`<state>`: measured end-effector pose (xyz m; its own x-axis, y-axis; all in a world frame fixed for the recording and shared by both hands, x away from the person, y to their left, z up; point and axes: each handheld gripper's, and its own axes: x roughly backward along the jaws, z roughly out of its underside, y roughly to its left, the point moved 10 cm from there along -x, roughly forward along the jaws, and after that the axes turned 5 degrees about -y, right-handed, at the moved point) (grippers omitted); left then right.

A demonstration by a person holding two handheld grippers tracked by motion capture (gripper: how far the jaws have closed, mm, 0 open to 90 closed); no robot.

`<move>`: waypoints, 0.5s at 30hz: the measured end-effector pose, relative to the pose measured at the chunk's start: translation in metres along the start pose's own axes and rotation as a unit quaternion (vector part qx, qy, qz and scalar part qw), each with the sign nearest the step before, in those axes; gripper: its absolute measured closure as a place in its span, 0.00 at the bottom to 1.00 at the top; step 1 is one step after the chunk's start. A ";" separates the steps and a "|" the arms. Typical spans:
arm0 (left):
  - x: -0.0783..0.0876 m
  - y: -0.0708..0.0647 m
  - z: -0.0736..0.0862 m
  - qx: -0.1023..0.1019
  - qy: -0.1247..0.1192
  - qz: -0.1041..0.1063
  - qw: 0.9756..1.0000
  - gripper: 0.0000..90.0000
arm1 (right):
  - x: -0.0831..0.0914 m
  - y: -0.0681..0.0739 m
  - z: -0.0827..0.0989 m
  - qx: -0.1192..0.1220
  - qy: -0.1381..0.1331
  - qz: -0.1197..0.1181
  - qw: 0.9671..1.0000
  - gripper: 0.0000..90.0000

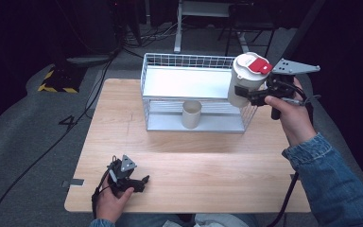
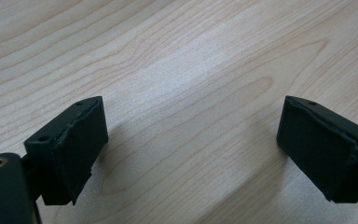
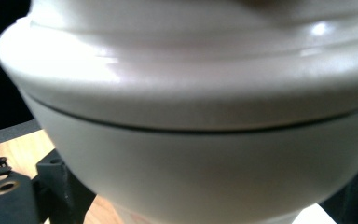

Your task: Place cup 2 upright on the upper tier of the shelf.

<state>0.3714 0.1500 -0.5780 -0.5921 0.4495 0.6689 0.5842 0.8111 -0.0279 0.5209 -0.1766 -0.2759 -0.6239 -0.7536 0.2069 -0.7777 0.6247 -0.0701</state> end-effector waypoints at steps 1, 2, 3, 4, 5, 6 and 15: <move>0.000 0.000 0.000 0.000 0.000 0.000 1.000 0.10 | 0.000 0.000 0.000 0.000 0.000 0.000 1.000 0.11; 0.000 0.000 0.000 0.000 0.000 0.000 1.000 0.10 | -0.006 -0.002 -0.003 -0.002 -0.001 0.004 1.000 0.11; 0.000 0.000 0.000 0.000 0.000 0.000 1.000 0.10 | -0.006 -0.002 -0.003 -0.002 -0.001 0.004 1.000 0.11; 0.000 0.000 0.000 0.000 0.000 0.000 1.000 0.10 | -0.008 -0.003 -0.005 -0.004 -0.003 0.005 1.000 0.11; 0.000 0.000 0.000 0.000 0.000 0.000 1.000 0.10 | -0.015 -0.004 -0.008 -0.007 -0.005 0.006 1.000 0.11; 0.000 0.000 0.000 0.000 0.000 0.000 1.000 0.10 | -0.015 -0.004 -0.008 -0.007 -0.005 0.006 1.000 0.11; -0.001 0.000 -0.001 0.003 0.001 -0.002 1.000 0.10 | -0.047 -0.006 -0.025 0.005 -0.004 0.019 1.000 0.11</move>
<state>0.3721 0.1496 -0.5780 -0.5938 0.4451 0.6702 0.5780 0.8155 -0.0295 0.5567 -0.1393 -0.2607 -0.6536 -0.7309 0.1963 -0.7541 0.6509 -0.0876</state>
